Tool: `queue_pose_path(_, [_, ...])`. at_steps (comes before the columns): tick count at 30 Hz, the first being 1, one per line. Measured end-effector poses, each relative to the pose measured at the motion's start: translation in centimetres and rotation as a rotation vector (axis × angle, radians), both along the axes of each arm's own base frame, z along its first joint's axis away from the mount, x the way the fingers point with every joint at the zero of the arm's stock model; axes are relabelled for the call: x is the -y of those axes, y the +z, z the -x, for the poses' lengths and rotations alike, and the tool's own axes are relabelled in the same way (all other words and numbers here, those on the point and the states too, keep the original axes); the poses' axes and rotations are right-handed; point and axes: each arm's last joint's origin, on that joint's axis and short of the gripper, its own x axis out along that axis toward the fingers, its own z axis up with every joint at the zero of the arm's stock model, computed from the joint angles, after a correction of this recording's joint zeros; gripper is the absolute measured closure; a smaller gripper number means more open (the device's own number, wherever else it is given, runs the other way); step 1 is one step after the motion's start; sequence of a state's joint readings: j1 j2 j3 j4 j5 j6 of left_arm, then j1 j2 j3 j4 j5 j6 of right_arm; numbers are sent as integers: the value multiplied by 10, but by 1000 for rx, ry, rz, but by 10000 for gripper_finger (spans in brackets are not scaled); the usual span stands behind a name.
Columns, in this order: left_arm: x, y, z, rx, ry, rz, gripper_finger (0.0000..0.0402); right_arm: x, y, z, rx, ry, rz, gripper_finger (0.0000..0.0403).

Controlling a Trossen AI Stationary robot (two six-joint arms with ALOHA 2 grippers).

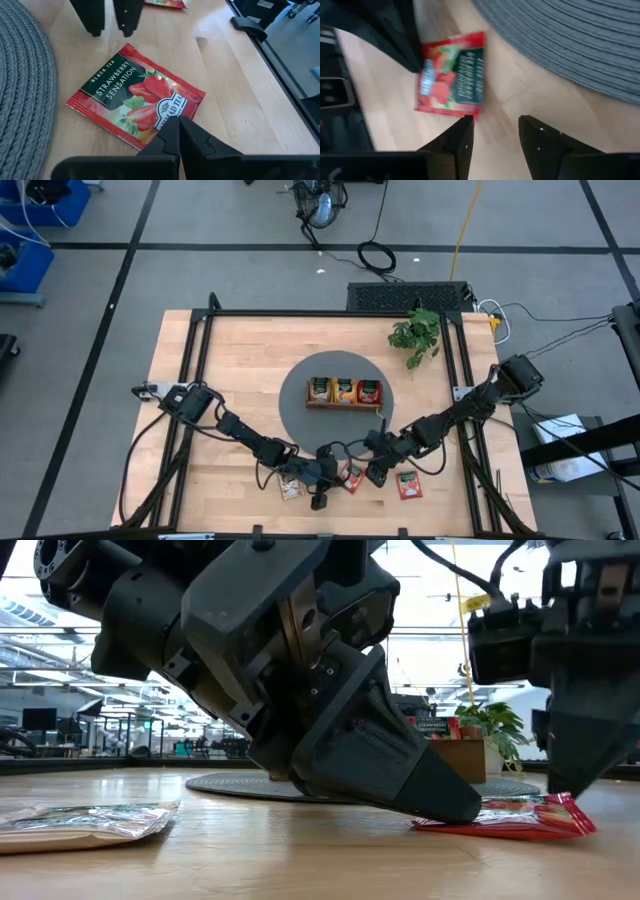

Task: Pick & Place Tea
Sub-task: Put the red tea bag to the right section into the wooden organizer

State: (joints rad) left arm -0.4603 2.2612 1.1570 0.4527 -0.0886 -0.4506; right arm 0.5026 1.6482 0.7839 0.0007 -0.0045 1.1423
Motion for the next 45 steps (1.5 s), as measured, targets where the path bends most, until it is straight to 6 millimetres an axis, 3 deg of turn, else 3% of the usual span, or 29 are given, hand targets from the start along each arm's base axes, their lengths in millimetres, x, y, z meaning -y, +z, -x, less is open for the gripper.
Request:
queue_pose_path(11, [0,0,0,14,-17,-6,398,-8,-19,-13,68,16,-63,261])
queue_pose_path(18, [0,0,0,14,-20,-7,393,-9,-21,-14,71,40,-78,266])
queue_pose_path(21, [0,0,0,14,-21,-6,398,-10,-21,-13,71,97,-64,291])
queue_pose_path(27, [0,0,-1,16,-26,-7,383,-10,-23,-12,97,182,-7,389])
queue_pose_path(30, [0,0,-1,16,-26,-8,387,-10,-22,-12,106,195,3,394])
queue_pose_path(34, [1,8,0,28,-55,-4,388,-10,-17,-11,138,213,21,400])
queue_pose_path(41, [19,35,12,64,-242,-53,365,-16,16,-1,257,251,63,402])
queue_pose_path(45, [29,46,21,98,-227,-159,358,-18,33,11,285,254,117,403])
